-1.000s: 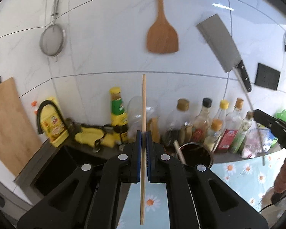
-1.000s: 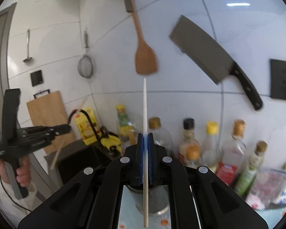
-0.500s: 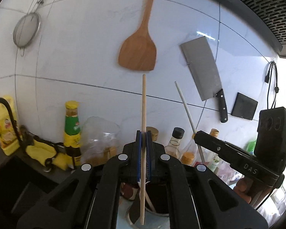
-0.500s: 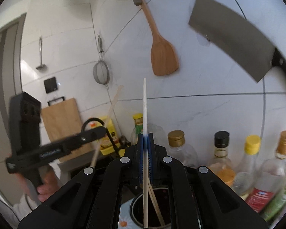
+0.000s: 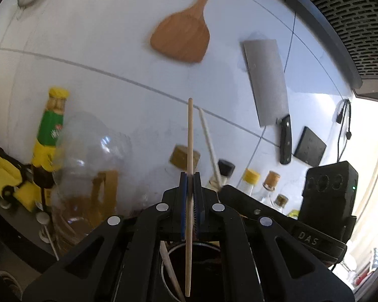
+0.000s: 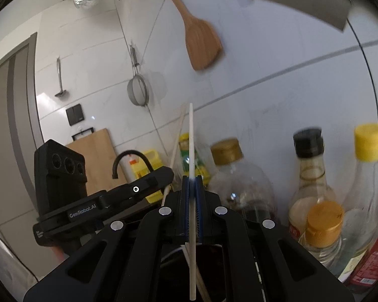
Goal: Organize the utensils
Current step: 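Release the chopstick into the holder by opening the right gripper, then move the open right gripper back toward the remaining chopsticks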
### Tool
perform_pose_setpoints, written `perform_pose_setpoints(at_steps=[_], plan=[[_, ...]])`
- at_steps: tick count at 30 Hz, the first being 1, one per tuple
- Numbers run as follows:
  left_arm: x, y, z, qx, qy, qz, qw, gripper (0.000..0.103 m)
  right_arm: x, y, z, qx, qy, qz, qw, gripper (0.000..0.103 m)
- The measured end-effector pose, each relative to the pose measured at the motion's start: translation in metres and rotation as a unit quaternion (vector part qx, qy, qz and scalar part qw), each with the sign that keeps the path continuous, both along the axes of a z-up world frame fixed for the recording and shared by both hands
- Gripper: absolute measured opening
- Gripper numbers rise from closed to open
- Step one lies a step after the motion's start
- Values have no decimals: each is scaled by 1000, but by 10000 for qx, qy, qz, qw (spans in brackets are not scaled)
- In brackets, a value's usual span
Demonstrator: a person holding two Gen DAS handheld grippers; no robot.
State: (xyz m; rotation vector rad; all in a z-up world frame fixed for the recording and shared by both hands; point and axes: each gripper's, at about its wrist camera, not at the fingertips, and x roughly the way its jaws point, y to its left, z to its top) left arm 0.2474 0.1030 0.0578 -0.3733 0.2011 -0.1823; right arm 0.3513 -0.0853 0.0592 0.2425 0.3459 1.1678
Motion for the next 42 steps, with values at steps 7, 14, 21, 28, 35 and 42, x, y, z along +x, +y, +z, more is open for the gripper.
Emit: perform_pose_setpoints(at_steps=[7, 14, 21, 28, 35, 42], plan=[[3, 2, -22, -53, 139, -131, 9998, 5, 7, 6, -25, -136, 241, -11, 9996, 5], [-5, 3, -31, 130, 317, -84, 9994, 5, 0, 2, -34, -345, 282, -37, 9990, 5], [-22, -1, -20, 266, 206, 42, 9994, 27, -9, -7, -29, -552, 297, -160, 9979, 9], [-51, -1, -7, 557, 281, 304, 9976, 73, -26, -26, -16, -745, 137, -338, 9966, 18], [-76, 8, -8, 521, 697, 450, 9952, 97, -62, -51, -3, -801, 77, -832, 9933, 87], [-97, 11, -16, 579, 1113, 231, 9918, 97, -101, -80, 1, -885, 91, -1625, 9827, 95]])
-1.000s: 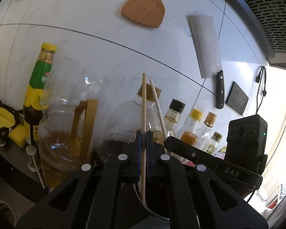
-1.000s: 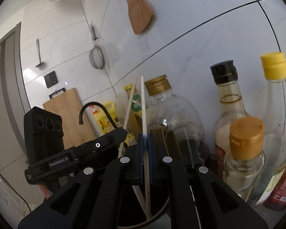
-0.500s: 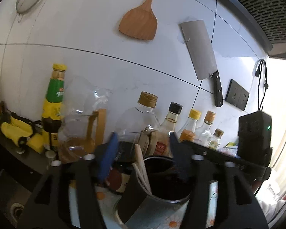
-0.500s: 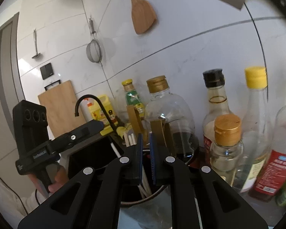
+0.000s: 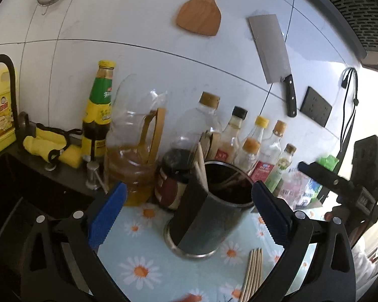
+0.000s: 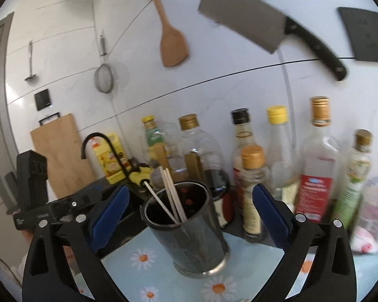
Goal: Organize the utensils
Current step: 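Move the open right gripper back toward the remaining chopsticks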
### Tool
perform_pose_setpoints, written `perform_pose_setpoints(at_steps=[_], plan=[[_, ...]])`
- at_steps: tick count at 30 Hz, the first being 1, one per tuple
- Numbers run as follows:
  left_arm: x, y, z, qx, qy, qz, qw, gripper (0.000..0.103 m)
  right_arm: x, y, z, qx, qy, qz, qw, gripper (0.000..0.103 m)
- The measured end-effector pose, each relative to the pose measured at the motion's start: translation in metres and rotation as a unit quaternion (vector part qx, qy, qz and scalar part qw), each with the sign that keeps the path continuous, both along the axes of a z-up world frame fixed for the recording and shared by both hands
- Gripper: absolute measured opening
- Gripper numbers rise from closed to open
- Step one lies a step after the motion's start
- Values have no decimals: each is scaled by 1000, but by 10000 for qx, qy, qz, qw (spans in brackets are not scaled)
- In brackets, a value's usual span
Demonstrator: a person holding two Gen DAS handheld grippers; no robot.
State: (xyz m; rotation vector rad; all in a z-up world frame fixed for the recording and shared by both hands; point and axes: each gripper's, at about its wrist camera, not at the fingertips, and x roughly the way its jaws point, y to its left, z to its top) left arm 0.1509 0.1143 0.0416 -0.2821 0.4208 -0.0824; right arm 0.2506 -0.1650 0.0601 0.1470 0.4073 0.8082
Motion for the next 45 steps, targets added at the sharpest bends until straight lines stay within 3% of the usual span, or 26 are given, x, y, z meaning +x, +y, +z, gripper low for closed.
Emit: perform_pose_setpoints(at_steps=[5, 9, 13, 19, 25, 31, 36, 41, 45], plan=[[-11, -8, -5, 317, 154, -197, 9992, 97, -18, -16, -6, 28, 163, -534, 9984, 95], [-12, -17, -13, 515, 323, -437, 9972, 97, -36, -19, -15, -408, 99, -903, 9950, 95], [-6, -23, -26, 468, 576, -797, 9941, 97, -50, -17, -23, -700, 233, -901, 9932, 95], [11, -35, -51, 375, 1045, -1343, 9847, 97, -61, -19, -44, -868, 818, -1141, 9863, 95], [25, -53, -77, 562, 1478, -1854, 9699, 97, -63, -21, -75, -1200, 1814, -1145, 9693, 95], [39, -73, -100, 768, 1862, -2331, 9514, 97, -80, -22, -97, -1609, 1840, -1671, 9552, 95], [46, -87, -114, 807, 2224, -2678, 9340, 97, -88, -17, -124, -2110, 2035, -2058, 9336, 95], [53, -98, -125, 1004, 2418, -2806, 9234, 97, -90, -10, -149, -2440, 2200, -2313, 9157, 95], [59, -105, -133, 1173, 2527, -2857, 9169, 97, -93, -1, -158, -2503, 2198, -2441, 9108, 95]])
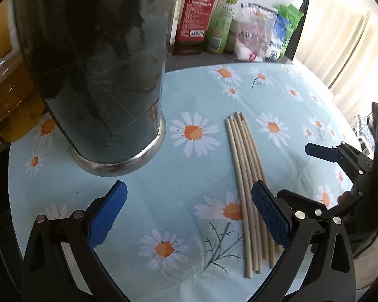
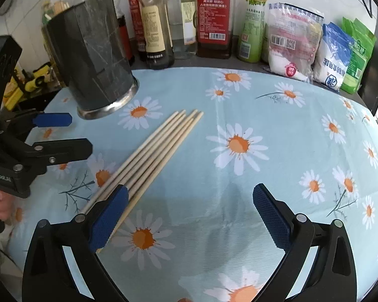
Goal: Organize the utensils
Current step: 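Move the open right gripper back toward the remaining chopsticks, then close the right gripper on one chopstick while the left gripper grasps another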
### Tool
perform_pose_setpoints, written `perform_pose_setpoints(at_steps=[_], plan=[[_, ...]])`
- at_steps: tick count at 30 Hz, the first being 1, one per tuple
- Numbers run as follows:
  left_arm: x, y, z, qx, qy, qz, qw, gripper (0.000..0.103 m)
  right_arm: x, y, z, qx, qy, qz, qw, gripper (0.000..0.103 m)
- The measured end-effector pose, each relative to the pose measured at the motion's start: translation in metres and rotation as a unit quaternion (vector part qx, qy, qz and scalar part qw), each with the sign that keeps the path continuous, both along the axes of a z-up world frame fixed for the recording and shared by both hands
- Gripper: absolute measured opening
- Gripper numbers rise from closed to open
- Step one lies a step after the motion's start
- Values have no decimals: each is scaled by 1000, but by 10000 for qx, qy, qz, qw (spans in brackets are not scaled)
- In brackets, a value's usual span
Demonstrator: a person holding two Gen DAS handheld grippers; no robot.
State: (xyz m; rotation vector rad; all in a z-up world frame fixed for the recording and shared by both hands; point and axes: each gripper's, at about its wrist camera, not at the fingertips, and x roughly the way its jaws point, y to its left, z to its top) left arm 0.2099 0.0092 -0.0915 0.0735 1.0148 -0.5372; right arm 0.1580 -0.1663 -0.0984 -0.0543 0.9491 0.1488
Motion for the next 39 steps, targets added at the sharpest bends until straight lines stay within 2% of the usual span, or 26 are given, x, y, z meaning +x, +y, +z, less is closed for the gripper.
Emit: perform_pose_setpoints(at_steps=[6, 10, 18, 23, 29, 33, 39], plan=[[14, 0, -10, -231, 511, 12, 9984, 97, -1, 12, -10, -275, -126, -89, 9995, 95], [14, -7, -9, -163, 503, -16, 9986, 97, 1, 5, -13, -187, 39, -350, 9992, 95], [13, -30, -13, 484, 334, 72, 9982, 97, -6, -1, -15, -444, 58, -500, 9977, 95], [17, -40, -17, 880, 284, 208, 9955, 97, -1, -11, -16, -242, 333, -537, 9977, 95], [23, -49, -22, 1240, 267, 371, 9912, 99, -1, -17, -18, -135, 400, -649, 9970, 95], [29, -50, -23, 1223, 351, 348, 9913, 99, 1, -17, -18, -137, 479, -649, 9966, 96], [22, -48, -23, 1117, 179, 397, 9928, 99, 12, -20, -16, -127, 759, -525, 9956, 96]])
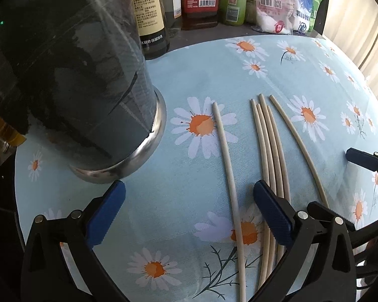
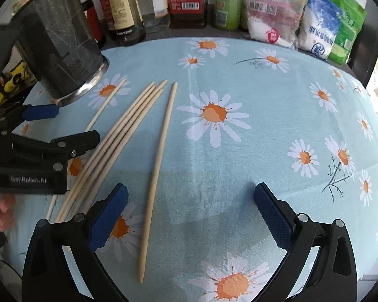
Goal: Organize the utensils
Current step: 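Close the right gripper on one chopstick while the left gripper grasps another, then lift the chopstick in the right gripper over the holder while the left carries its own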
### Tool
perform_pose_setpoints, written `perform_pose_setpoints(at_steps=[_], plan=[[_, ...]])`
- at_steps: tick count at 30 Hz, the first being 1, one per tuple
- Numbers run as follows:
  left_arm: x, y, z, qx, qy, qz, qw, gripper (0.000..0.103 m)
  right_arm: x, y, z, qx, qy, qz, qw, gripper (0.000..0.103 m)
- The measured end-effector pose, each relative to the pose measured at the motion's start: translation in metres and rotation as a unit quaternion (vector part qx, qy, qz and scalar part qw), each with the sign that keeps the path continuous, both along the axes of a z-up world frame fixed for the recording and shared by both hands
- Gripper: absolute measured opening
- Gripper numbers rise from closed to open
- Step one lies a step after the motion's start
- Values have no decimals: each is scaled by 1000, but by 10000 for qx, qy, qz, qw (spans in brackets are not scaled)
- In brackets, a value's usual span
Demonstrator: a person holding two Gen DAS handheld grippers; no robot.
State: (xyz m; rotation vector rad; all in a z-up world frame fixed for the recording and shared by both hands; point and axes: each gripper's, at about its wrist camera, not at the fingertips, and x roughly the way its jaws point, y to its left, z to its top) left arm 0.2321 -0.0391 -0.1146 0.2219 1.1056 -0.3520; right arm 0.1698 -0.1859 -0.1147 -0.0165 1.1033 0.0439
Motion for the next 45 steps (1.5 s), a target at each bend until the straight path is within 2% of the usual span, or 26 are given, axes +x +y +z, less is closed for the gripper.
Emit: perform_pose_setpoints(at_steps=[4, 5, 6, 7, 9, 10, 11, 12, 14, 19, 24, 27, 30, 33, 34, 37, 40, 45], plan=[[-6, 3, -1, -28, -69, 132, 9999, 97, 1, -1, 1, -42, 50, 51, 10000, 91], [-8, 4, 0, -33, -81, 164, 9998, 94, 1, -2, 3, -51, 66, 77, 9999, 78], [-11, 6, 2, -49, -85, 230, 9997, 87, 1, -5, 6, -47, 56, 105, 9999, 57], [-14, 10, 4, -55, -94, 306, 9995, 83, 1, -8, 10, -47, 51, 156, 9999, 46], [-24, 15, 8, -65, -112, 428, 9990, 64, 4, -18, 15, -43, 115, 202, 9997, 11], [-28, 19, 9, -75, -122, 445, 9989, 58, 6, -22, 15, -51, 138, 199, 9997, 7], [-32, 23, 11, -94, -115, 500, 9986, 44, 8, -27, 15, -46, 160, 252, 9995, 5], [-36, 27, 12, -109, -87, 543, 9984, 26, 9, -30, 15, 7, 196, 326, 9993, 5], [-42, 34, 13, -210, 11, 550, 9983, 5, 12, -35, 16, 137, 293, 504, 9982, 5], [-63, 64, 11, -794, 419, 1086, 9900, 5, 17, -50, 16, 724, 391, 697, 9942, 5], [-88, 77, 14, -614, 376, 1523, 9857, 5, 23, -62, 27, 1172, 272, 820, 9893, 5], [-96, 91, 26, -352, 154, 1953, 9800, 5, 31, -60, 40, 1241, 146, 1043, 9867, 5], [-100, 105, 42, -276, -28, 2337, 9719, 5, 41, -56, 57, 1251, -45, 1312, 9834, 5], [-106, 118, 62, 38, -323, 2707, 9621, 5, 47, -49, 75, 1279, -280, 1574, 9788, 5], [-109, 124, 70, 5, -387, 2807, 9590, 5, 50, -46, 82, 1294, -368, 1649, 9771, 5], [-119, 130, 89, 169, -652, 3014, 9511, 5, 57, -35, 101, 1346, -558, 1872, 9715, 5], [-123, 136, 111, 129, -891, 3147, 9449, 5, 61, -20, 126, 1494, -813, 2117, 9624, 5], [-125, 138, 143, 394, -1269, 3258, 9361, 5, 64, 2, 160, 1664, -1148, 2477, 9475, 5]])
